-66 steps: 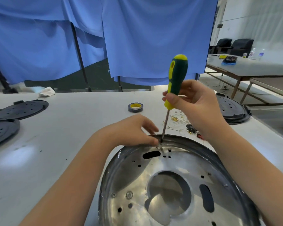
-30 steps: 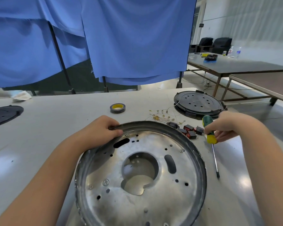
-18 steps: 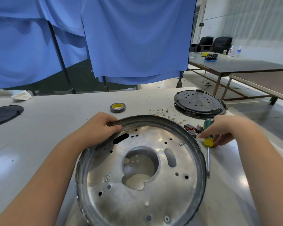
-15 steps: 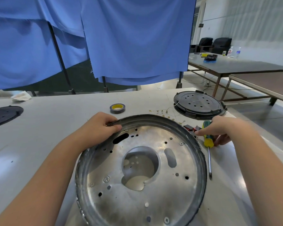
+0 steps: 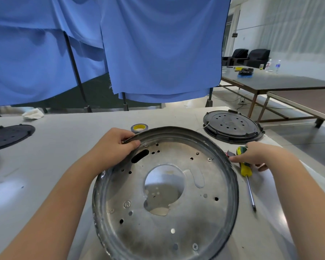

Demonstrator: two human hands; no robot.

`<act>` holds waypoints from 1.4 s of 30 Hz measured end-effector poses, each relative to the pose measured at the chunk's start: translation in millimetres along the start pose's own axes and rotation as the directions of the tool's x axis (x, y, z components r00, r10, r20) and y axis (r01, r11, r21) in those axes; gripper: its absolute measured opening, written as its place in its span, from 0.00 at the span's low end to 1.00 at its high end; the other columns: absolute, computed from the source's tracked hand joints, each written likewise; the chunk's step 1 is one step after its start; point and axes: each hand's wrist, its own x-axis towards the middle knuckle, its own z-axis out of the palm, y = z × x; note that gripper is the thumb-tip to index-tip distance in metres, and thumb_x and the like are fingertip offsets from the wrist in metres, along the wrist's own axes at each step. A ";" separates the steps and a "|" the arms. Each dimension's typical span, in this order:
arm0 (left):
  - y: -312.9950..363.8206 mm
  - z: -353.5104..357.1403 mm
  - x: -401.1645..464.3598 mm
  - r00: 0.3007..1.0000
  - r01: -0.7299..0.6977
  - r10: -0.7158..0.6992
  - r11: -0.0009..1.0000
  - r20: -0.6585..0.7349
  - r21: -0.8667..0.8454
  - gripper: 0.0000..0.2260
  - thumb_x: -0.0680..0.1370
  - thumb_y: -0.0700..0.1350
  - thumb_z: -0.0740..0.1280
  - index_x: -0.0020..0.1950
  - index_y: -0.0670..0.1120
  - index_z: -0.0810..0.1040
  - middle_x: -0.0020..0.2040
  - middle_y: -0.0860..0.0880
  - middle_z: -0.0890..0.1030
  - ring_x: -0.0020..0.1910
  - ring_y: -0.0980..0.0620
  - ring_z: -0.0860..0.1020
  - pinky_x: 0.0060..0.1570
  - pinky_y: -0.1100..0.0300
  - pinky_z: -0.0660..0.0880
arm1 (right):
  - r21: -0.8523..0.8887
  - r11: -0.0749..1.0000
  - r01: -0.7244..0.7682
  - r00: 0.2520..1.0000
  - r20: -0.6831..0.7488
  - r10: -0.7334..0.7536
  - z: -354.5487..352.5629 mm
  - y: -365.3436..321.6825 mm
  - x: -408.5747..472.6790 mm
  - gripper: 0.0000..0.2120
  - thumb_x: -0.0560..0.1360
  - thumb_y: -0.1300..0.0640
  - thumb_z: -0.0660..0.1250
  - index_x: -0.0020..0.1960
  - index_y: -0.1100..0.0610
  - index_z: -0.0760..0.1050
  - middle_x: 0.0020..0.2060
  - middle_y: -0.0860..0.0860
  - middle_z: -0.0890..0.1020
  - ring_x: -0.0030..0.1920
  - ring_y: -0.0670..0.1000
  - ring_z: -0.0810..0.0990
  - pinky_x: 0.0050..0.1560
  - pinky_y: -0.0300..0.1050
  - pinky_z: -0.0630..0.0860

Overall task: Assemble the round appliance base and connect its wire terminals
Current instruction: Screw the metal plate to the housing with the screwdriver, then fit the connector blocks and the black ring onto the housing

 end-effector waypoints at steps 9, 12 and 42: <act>10.5 -13.6 -11.8 0.998 0.029 -0.028 0.999 -0.062 0.024 0.10 0.78 0.43 0.67 0.37 0.42 0.81 0.35 0.39 0.80 0.33 0.50 0.74 0.39 0.56 0.70 | 0.525 0.727 0.443 0.862 -0.029 -0.505 -31.1 -49.8 -61.0 0.33 0.59 0.26 0.66 0.57 0.44 0.77 0.50 0.44 0.83 0.47 0.45 0.84 0.40 0.39 0.80; 15.3 -23.9 -13.9 0.995 0.064 -0.059 0.996 -0.076 0.066 0.11 0.78 0.44 0.66 0.39 0.38 0.79 0.37 0.36 0.79 0.34 0.48 0.73 0.40 0.55 0.69 | 0.522 0.731 0.439 0.787 0.170 -0.593 -20.3 -63.2 -86.4 0.25 0.53 0.22 0.67 0.45 0.32 0.79 0.47 0.38 0.83 0.46 0.38 0.82 0.45 0.38 0.80; 20.2 -48.4 -69.5 0.781 0.616 -0.435 0.420 0.448 -0.666 0.34 0.62 0.62 0.75 0.55 0.37 0.80 0.50 0.40 0.83 0.49 0.40 0.83 0.49 0.40 0.79 | -0.549 0.322 0.771 0.034 -0.469 -0.883 16.8 -78.4 -189.4 0.33 0.60 0.64 0.71 0.65 0.61 0.73 0.57 0.60 0.77 0.55 0.61 0.76 0.57 0.56 0.74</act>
